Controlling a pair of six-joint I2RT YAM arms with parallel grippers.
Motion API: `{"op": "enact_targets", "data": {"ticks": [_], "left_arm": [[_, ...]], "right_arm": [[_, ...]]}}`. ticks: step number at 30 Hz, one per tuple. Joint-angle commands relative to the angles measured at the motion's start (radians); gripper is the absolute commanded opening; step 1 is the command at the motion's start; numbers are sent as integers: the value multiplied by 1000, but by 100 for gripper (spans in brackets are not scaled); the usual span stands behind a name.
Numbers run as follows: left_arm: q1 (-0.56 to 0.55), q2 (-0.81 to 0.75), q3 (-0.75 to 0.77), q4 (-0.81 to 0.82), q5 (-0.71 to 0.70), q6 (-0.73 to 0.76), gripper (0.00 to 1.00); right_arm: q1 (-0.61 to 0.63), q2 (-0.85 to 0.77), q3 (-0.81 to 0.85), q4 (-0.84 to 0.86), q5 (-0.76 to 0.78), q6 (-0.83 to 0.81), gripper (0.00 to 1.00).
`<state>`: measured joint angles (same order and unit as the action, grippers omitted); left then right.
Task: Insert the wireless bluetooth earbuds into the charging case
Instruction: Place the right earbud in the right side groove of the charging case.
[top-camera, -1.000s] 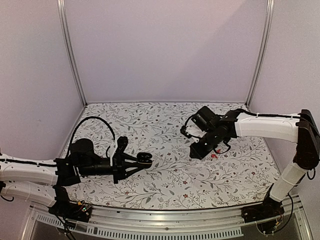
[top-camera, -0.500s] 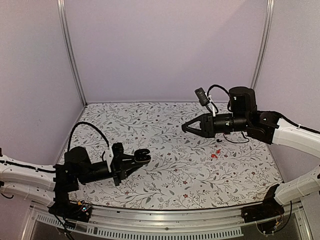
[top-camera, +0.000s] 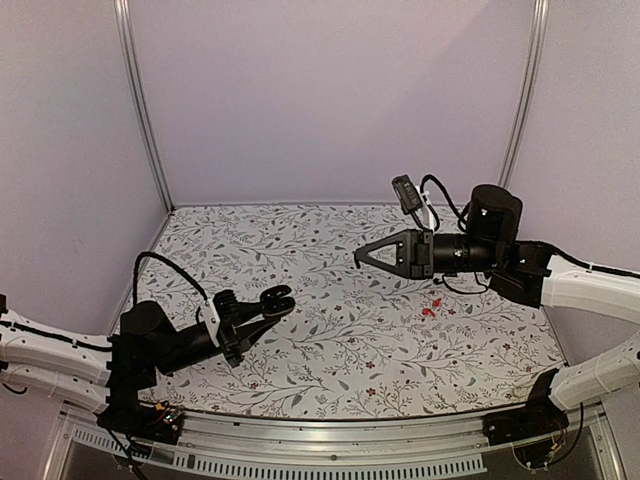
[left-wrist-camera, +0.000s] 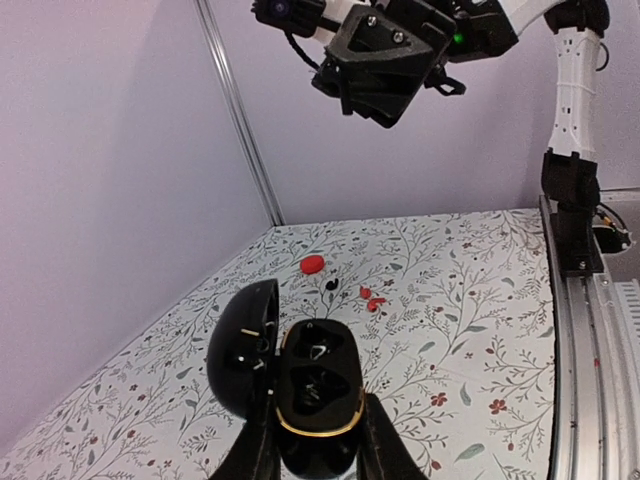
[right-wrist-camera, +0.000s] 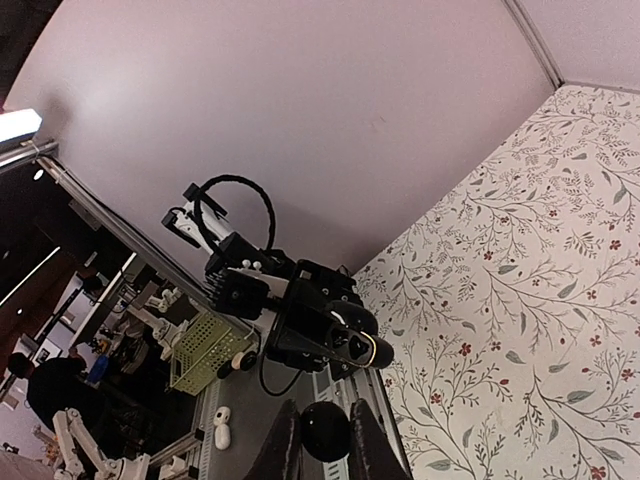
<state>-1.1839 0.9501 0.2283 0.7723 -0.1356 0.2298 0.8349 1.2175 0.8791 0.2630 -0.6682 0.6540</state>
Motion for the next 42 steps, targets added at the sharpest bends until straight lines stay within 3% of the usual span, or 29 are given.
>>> {"op": "enact_targets", "data": {"ticks": [1, 11, 27, 42], "left_arm": [[-28, -2, -10, 74, -29, 58, 0], [-38, 4, -12, 112, -18, 70, 0], [-79, -8, -19, 131, -5, 159, 0], [-89, 33, -15, 181, 10, 138, 0]], "right_arm": [[47, 19, -12, 131, -22, 54, 12], [115, 77, -9, 264, -25, 100, 12], [192, 148, 18, 307, -45, 79, 12], [223, 237, 44, 416, -44, 117, 12]]}}
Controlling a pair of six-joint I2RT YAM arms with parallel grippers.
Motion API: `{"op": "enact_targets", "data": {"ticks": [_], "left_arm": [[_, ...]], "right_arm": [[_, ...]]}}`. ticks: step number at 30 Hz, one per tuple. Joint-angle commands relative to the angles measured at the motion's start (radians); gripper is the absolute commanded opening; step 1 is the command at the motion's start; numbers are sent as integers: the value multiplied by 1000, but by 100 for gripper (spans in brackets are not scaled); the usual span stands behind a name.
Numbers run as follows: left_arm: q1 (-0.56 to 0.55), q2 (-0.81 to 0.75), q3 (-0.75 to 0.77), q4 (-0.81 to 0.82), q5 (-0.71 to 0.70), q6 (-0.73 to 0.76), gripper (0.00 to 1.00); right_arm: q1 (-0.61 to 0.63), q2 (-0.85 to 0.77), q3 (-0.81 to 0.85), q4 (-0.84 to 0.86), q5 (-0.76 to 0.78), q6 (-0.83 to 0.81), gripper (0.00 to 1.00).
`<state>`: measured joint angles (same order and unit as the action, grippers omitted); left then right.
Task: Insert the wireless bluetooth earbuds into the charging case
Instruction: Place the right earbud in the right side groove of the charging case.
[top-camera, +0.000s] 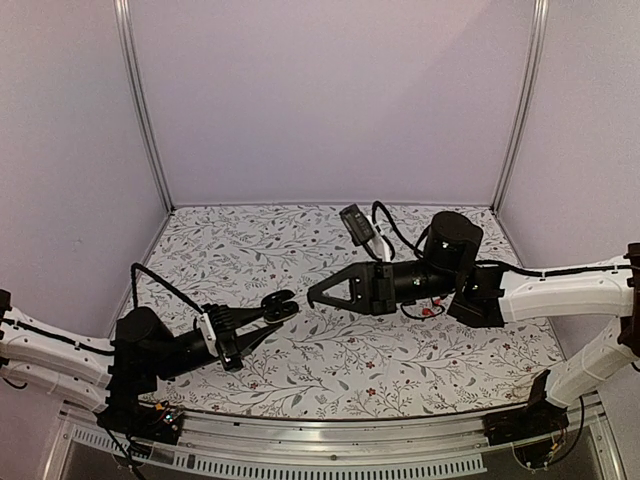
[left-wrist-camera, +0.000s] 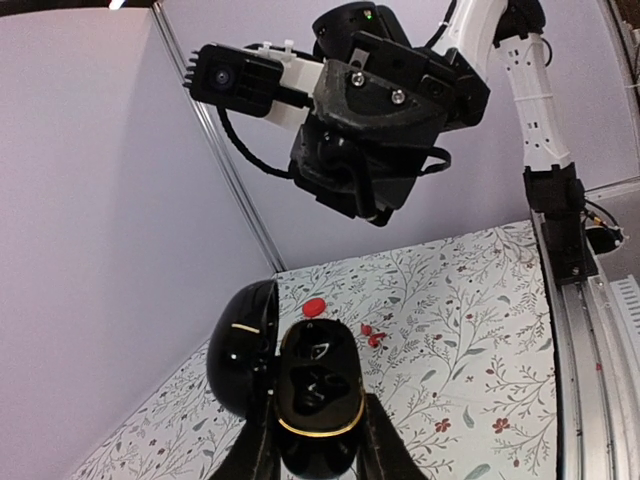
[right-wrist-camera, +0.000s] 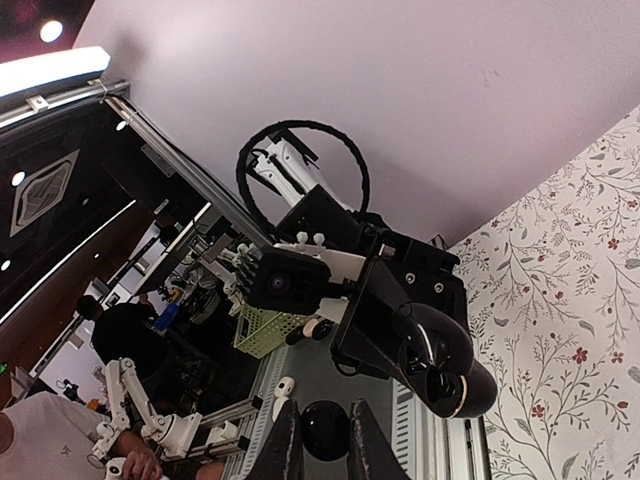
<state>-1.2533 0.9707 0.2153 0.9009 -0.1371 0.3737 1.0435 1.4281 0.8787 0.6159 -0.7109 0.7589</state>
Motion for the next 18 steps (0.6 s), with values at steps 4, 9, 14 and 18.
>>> {"op": "enact_targets", "data": {"ticks": [4, 9, 14, 18], "left_arm": [[-21, 19, -1, 60, 14, -13, 0], [-23, 19, -2, 73, 14, -27, 0], [-24, 22, -2, 85, 21, -43, 0], [-23, 26, -7, 101, 22, -69, 0]], "right_arm": [[23, 50, 55, 84, 1, 22, 12], [27, 71, 54, 110, 4, 25, 12], [29, 88, 57, 133, 11, 22, 12], [33, 97, 60, 137, 19, -1, 12]]}}
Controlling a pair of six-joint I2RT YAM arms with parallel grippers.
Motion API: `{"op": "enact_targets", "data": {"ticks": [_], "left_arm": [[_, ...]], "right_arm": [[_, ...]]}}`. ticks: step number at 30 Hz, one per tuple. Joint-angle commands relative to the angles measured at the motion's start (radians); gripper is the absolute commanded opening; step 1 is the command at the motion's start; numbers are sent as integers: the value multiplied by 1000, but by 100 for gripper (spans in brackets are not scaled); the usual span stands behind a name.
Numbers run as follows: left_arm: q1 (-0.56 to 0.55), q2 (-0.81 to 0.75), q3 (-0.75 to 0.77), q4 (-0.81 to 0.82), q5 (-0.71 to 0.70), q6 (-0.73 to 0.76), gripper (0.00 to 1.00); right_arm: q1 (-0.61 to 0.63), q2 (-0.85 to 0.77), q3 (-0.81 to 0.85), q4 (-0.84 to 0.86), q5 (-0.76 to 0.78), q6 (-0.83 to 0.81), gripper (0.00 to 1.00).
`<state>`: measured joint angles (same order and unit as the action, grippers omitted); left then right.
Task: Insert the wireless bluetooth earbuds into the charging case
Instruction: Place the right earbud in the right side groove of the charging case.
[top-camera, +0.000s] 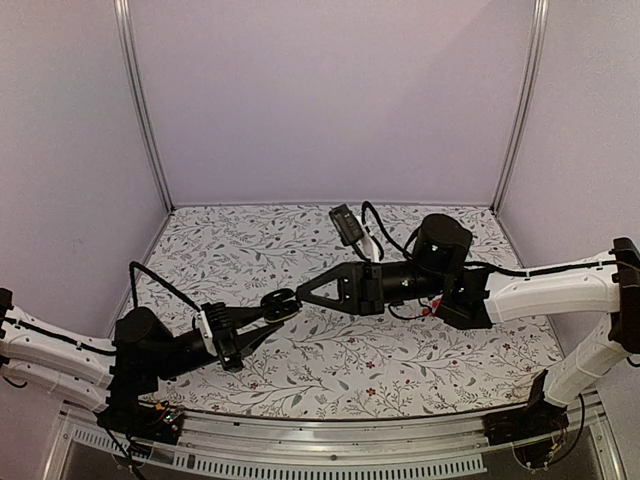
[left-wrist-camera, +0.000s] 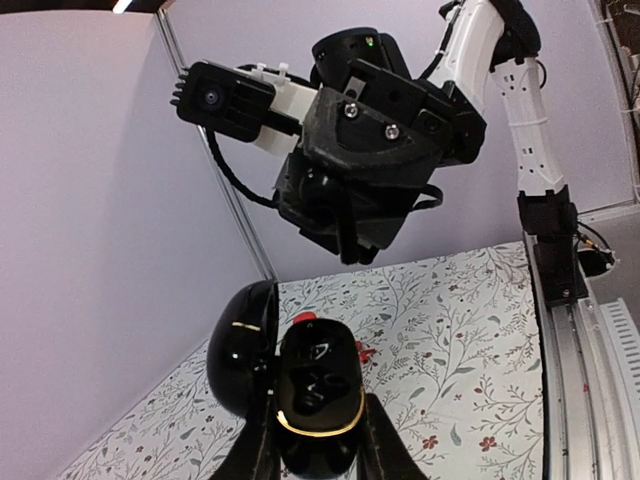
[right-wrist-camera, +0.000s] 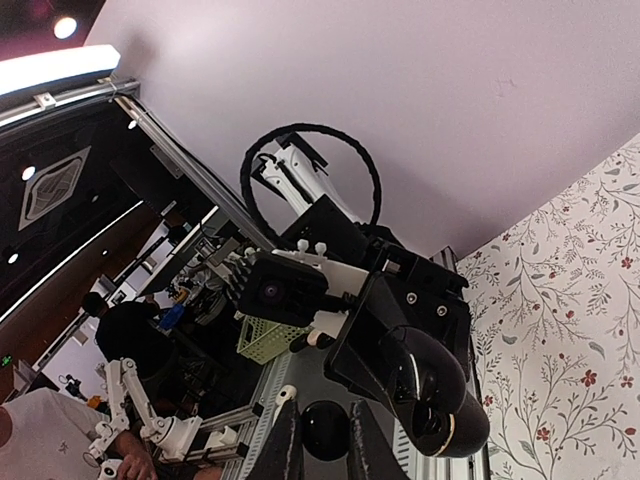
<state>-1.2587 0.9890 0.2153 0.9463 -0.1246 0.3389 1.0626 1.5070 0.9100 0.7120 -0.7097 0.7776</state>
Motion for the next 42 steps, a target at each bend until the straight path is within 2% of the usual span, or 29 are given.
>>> {"op": "enact_targets", "data": {"ticks": [1, 14, 42], "left_arm": [[-19, 9, -7, 60, 12, -39, 0], [-18, 31, -2, 90, 36, -79, 0], [-17, 3, -20, 106, 49, -119, 0]], "right_arm": [[16, 20, 29, 41, 21, -27, 12], [23, 37, 32, 33, 38, -122, 12], [24, 50, 36, 40, 96, -206, 12]]}}
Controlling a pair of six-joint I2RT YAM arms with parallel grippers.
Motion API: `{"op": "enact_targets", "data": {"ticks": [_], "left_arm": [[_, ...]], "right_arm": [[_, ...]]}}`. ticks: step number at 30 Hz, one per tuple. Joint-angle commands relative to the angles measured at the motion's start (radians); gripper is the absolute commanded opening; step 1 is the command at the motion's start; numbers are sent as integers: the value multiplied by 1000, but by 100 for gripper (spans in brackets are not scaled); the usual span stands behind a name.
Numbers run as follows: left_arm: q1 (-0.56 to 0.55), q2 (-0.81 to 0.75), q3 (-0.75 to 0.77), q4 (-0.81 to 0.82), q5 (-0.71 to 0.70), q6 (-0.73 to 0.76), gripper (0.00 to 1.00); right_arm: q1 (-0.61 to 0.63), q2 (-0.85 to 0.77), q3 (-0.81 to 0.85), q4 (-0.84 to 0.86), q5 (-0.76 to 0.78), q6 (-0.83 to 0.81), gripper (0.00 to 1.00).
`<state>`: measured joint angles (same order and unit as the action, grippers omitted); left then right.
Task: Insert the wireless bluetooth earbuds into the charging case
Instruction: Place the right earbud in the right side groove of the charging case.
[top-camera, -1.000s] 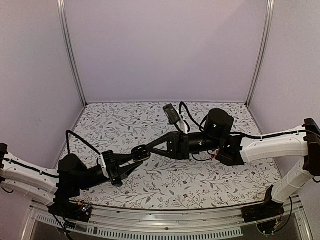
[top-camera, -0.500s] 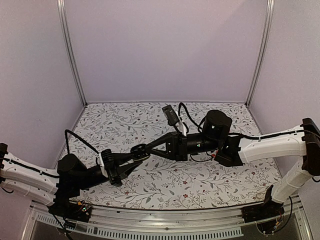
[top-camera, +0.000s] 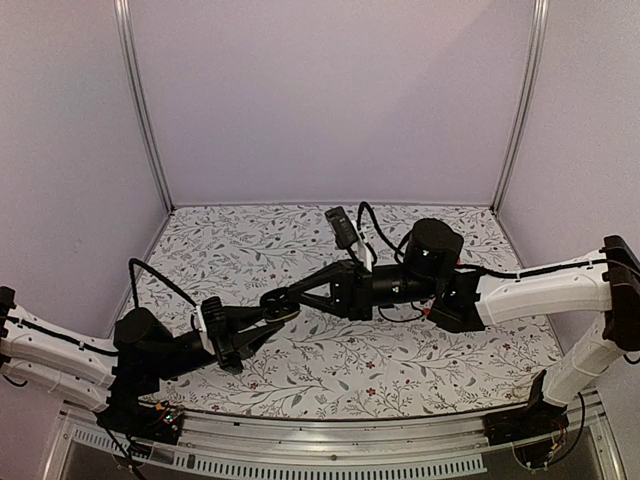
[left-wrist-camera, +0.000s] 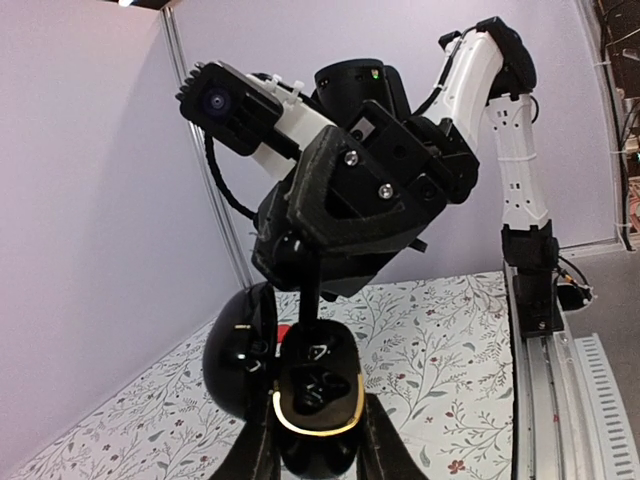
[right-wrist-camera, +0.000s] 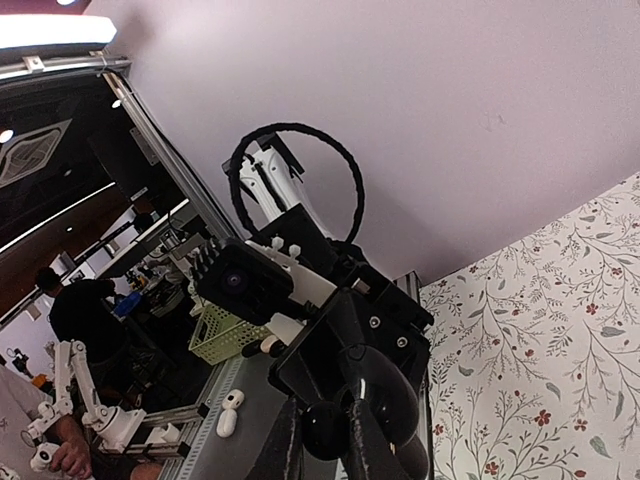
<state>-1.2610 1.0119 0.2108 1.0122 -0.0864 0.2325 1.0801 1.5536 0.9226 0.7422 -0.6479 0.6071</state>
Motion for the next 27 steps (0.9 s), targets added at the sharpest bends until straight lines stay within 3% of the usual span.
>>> {"op": "enact_targets", "data": {"ticks": [1, 27], "left_arm": [[-16, -22, -17, 41, 9, -13, 0], [-12, -56, -40, 72, -14, -40, 0]], "right_arm": [[7, 4, 23, 10, 36, -40, 12], [11, 39, 0, 40, 49, -68, 13]]}}
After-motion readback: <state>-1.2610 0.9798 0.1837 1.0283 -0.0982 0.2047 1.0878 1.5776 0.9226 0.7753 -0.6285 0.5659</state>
